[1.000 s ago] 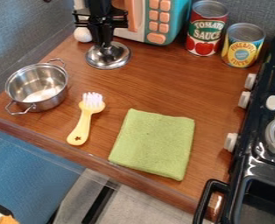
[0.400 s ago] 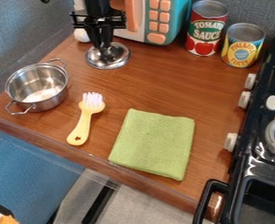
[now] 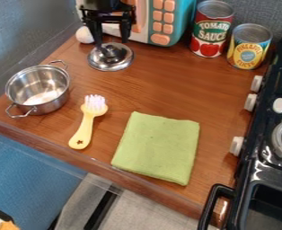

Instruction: Moved the lid to the top of the pot

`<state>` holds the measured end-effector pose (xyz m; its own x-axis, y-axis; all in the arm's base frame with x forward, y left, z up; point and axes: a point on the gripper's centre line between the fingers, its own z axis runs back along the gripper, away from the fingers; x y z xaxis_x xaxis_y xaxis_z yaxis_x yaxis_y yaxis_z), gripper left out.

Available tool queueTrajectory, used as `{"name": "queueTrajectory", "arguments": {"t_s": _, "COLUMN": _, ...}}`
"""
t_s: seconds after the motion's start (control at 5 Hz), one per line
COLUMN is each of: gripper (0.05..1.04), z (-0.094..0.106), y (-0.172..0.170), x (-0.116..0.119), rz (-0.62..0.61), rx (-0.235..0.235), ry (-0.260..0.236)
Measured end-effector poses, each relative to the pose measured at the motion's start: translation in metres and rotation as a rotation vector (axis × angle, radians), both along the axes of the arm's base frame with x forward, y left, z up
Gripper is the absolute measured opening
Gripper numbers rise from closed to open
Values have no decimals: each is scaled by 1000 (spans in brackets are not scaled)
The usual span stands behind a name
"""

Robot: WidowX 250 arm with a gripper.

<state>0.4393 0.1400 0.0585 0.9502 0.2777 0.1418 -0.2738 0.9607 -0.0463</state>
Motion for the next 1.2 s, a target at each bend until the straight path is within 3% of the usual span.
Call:
{"name": "queueTrajectory", "arguments": {"t_s": 0.2, "gripper": 982, "z": -2, "y": 1, "x": 2, "rz": -3, "rx": 18, "ry": 1}}
{"name": "queueTrajectory", "arguments": {"t_s": 0.6, "gripper": 636, "z": -14, "y": -2, "x": -3, "rz": -13, "rx": 33, "ry": 16}}
{"name": "queueTrajectory", "arguments": {"t_s": 1.0, "gripper": 620, "z": -18, "y": 1, "x": -8, "rz": -31, "rx": 61, "ry": 23}}
{"name": "queueTrajectory", "arguments": {"t_s": 1.2, "gripper": 345, "z": -18, "y": 2, "x": -8, "rz": -34, "rx": 69, "ry": 19}}
